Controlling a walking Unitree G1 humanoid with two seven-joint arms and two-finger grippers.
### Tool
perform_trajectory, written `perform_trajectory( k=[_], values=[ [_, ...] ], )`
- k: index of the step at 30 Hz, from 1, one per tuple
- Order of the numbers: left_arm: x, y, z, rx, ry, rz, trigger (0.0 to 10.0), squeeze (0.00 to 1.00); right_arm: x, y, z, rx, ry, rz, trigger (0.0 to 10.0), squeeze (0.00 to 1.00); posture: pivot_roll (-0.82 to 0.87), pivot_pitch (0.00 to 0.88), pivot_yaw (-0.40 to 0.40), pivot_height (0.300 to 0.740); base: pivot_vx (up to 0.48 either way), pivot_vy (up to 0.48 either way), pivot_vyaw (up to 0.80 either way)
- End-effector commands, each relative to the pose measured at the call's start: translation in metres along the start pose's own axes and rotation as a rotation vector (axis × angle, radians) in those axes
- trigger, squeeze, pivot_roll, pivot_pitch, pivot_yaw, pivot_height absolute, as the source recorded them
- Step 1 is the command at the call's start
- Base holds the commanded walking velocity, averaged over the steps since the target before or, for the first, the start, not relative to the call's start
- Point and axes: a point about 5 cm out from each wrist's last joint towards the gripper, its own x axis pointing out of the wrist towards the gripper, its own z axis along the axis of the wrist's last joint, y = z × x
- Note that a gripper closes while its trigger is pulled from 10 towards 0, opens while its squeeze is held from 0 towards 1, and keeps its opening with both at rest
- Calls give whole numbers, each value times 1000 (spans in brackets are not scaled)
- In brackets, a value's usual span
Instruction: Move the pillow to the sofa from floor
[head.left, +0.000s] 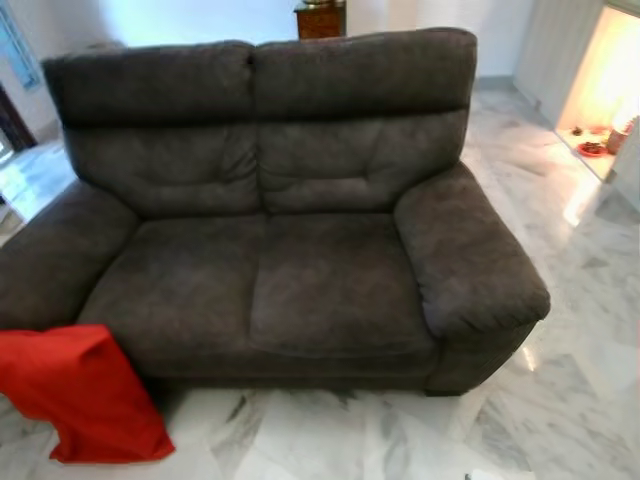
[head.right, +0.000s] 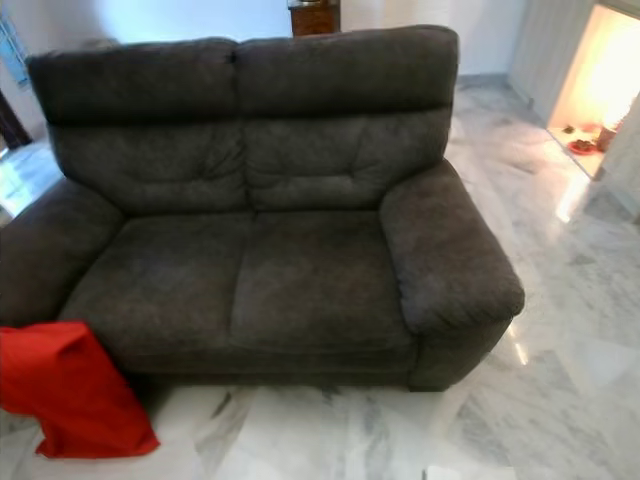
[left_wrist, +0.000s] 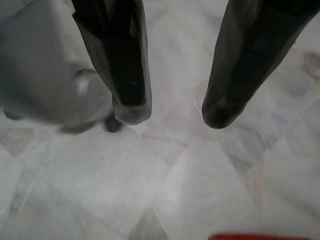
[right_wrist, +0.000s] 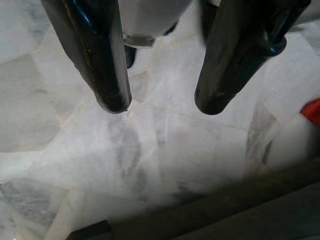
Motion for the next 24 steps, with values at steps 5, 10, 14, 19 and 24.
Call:
perform_trajectory(
  k=[5,10,14,19,24],
  values=[
    [-2,9,-4,16,19,21,10000,0,1,10,-3,-1,16,19,10000,0,-39,57,62,740,0,480,0],
    [-2,7,-3,14,17,21,10000,0,1,10,-3,3,17,17,10000,0,-38,62,62,740,0,480,0],
    [0,3,-1,11,14,18,10000,0,1,9,-4,5,19,14,10000,0,-34,66,63,740,0,480,0],
    [0,1,-1,11,14,17,10000,0,0,9,-5,9,22,15,10000,0,-36,65,62,740,0,480,0],
    [0,4,-1,10,14,17,10000,0,0,9,-6,7,24,14,10000,0,-36,68,62,740,0,480,0]
  ],
)
